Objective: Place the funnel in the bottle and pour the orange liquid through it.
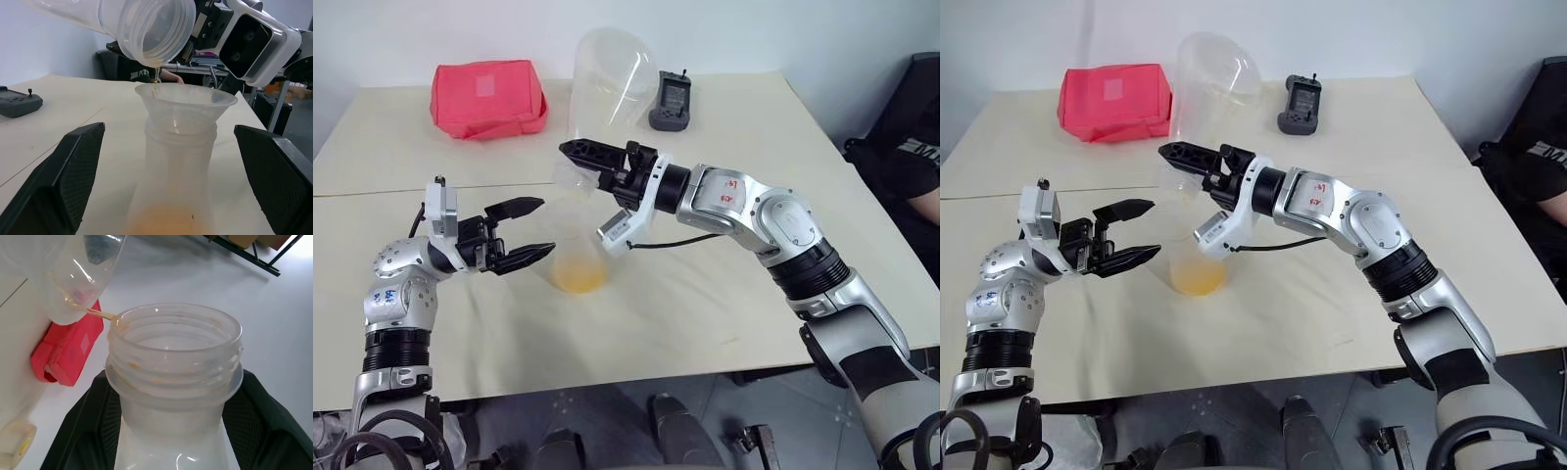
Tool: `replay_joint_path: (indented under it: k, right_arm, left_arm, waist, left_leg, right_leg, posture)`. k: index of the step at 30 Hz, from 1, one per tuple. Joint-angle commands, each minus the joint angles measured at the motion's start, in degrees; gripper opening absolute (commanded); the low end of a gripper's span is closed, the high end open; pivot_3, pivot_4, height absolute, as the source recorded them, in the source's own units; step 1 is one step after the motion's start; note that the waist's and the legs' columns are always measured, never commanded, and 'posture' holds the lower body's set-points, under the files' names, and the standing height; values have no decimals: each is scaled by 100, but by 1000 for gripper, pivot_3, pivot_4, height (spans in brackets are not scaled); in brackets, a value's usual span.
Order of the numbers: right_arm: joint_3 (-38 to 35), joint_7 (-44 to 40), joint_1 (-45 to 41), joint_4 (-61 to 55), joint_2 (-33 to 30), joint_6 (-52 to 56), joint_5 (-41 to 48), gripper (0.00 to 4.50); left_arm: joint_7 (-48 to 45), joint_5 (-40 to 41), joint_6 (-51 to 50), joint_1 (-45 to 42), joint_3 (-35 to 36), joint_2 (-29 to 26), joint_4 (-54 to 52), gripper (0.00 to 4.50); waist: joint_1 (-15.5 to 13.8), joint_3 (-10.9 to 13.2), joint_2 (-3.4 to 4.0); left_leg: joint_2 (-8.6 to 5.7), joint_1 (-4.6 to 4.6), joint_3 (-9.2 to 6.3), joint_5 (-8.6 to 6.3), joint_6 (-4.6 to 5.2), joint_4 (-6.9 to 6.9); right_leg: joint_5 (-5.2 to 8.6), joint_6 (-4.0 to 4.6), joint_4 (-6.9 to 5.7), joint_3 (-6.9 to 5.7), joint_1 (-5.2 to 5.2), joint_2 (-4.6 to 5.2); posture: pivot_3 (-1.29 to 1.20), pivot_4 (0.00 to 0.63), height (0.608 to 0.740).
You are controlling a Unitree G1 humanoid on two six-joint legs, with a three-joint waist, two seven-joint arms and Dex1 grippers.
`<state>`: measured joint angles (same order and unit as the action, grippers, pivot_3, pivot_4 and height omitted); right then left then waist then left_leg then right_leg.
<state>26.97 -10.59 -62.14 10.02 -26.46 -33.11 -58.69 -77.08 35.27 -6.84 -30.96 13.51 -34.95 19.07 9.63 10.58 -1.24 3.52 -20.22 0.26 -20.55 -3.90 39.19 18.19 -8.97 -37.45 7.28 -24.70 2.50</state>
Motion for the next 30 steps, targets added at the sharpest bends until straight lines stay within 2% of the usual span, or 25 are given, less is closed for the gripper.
replay_joint_path:
  k: [1, 11, 16, 20, 25, 30]
  right_arm:
    - [-311, -372, 110, -125, 188, 363, 775, 2434]
    - [-1074, -1673, 980, -930, 855, 1934, 3163, 2434]
    - [-1941, -2127, 1346, -1480, 1422, 4287, 4549, 2434]
    - [-2778, -1924, 1561, -1417, 1595, 5707, 5365, 2434]
    - [-3258, -1670, 1810, -1255, 1672, 6044, 5965, 2434]
    - [-3307, -1490, 2061, -1159, 1707, 5863, 6236, 2434]
  left_arm:
    - [11, -32, 77, -50, 99, -78, -29, 4500]
    - [206, 21, 99, 170, 221, -85, -230, 4500]
    - [300, 54, 68, 319, 321, -120, -362, 4500]
    - [380, 96, 11, 465, 395, -123, -502, 4500]
    - [450, 110, -22, 587, 430, -114, -626, 4500]
    - [496, 113, -59, 643, 454, -107, -708, 4500]
  waist:
    - [9, 0, 0]
    - [2, -1, -1]
    - [-22, -1, -1]
    - [-62, -1, -1]
    - [-141, 0, 0]
    - [-143, 0, 0]
  left_leg:
    - [0, 1, 0, 0, 0, 0]
    - [2, 2, -6, 1, 0, 2]
    - [5, 1, -19, 7, -11, 2]
    - [4, 0, -40, 12, -19, 3]
    - [2, -3, -41, 10, -16, -1]
    - [2, -4, -39, 10, -15, -6]
  right_leg:
    - [0, 0, -1, 0, 0, 0]
    - [0, 0, -5, -16, 3, 6]
    - [-1, 3, -12, -37, 2, 8]
    - [-4, 10, -13, -62, 11, 13]
    - [-2, 12, -9, -66, 10, 11]
    - [-2, 12, -6, -65, 8, 10]
  posture:
    - [0, 150, 740]
    - [0, 150, 740]
    - [0, 150, 740]
    - [0, 150, 740]
    - [0, 150, 740]
    - [0, 150, 740]
